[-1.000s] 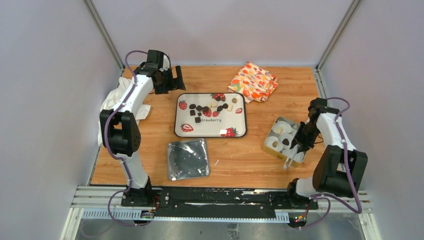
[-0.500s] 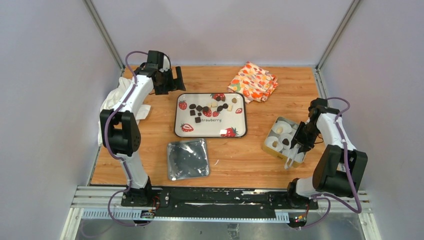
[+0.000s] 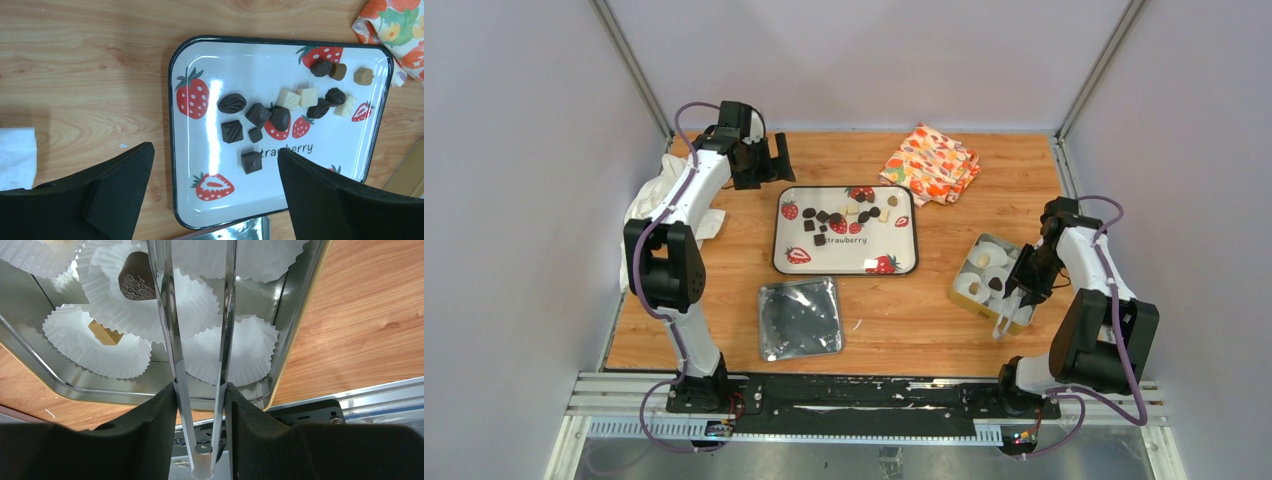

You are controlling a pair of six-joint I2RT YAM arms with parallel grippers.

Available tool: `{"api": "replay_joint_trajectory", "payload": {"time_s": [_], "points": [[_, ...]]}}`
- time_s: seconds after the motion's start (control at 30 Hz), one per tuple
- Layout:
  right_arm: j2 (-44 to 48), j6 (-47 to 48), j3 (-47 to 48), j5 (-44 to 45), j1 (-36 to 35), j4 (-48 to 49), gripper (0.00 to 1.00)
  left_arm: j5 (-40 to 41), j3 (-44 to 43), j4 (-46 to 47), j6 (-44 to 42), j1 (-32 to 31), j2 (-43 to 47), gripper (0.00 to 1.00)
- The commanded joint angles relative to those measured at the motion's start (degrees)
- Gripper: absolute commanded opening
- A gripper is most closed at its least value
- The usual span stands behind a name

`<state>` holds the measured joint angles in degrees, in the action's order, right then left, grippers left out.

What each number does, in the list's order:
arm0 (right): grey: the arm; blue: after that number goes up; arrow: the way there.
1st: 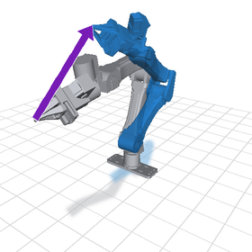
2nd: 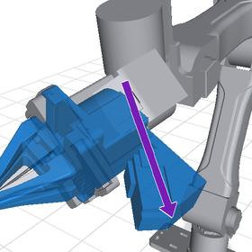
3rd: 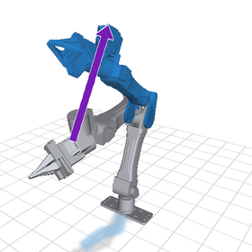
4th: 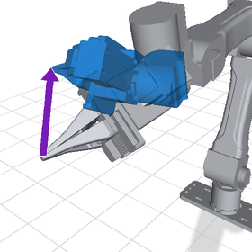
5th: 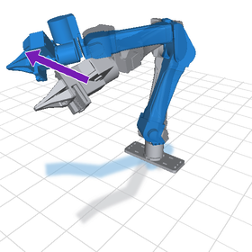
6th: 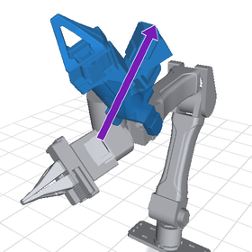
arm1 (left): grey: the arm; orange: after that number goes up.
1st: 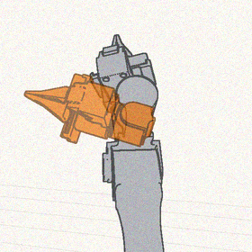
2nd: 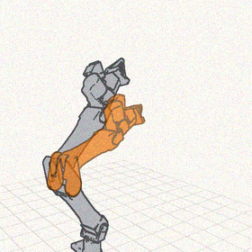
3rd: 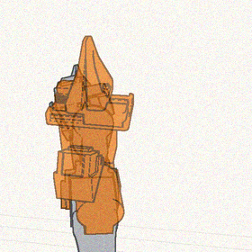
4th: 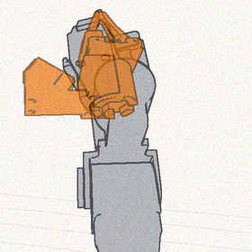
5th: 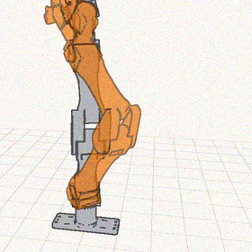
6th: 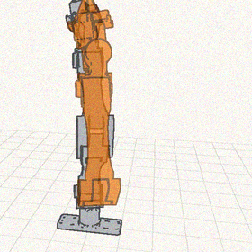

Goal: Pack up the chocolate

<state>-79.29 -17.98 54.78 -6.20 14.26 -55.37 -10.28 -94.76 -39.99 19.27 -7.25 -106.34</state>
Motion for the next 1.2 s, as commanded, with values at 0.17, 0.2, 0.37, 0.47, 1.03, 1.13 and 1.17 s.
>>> {"api": "replay_joint_trajectory", "payload": {"time_s": [0.17, 0.2, 0.37, 0.47, 1.03, 1.13, 1.17], "points": [[2.3, -1.4, -0.4, -0.9, 1.0, -0.7, 0.38, 0.6, 1.1, 0.5, -0.8, 0.3, 1.5, 1.0], [2.8, -1.6, -0.3, -1.0, 1.0, -0.8, 0.38, 0.7, 1.0, 0.5, -0.9, 0.3, 1.6, 1.0], [5.3, -2.7, 0.6, -2.0, 0.9, -1.3, 0.39, 0.5, 0.9, 0.5, -1.2, 0.3, 1.5, 1.0], [5.8, -3.0, 0.6, -2.1, 0.9, -1.5, 0.39, 0.1, 0.9, 0.5, -1.2, 0.3, 1.3, 1.0], [5.3, -0.5, 13.0, 0.4, -26.0, 0.9, 0.25, -0.7, 0.8, 0.6, -0.4, 0.3, 1.4, 1.0], [2.5, 1.3, 14.7, -1.2, -32.1, 2.0, 0.23, -0.5, 1.2, 0.6, -0.4, 0.3, 1.9, 1.0], [1.3, 2.3, 15.6, -1.6, -35.0, 2.1, 0.23, -0.5, 1.4, 0.6, -0.3, 0.3, 2.2, 1.0]]}}
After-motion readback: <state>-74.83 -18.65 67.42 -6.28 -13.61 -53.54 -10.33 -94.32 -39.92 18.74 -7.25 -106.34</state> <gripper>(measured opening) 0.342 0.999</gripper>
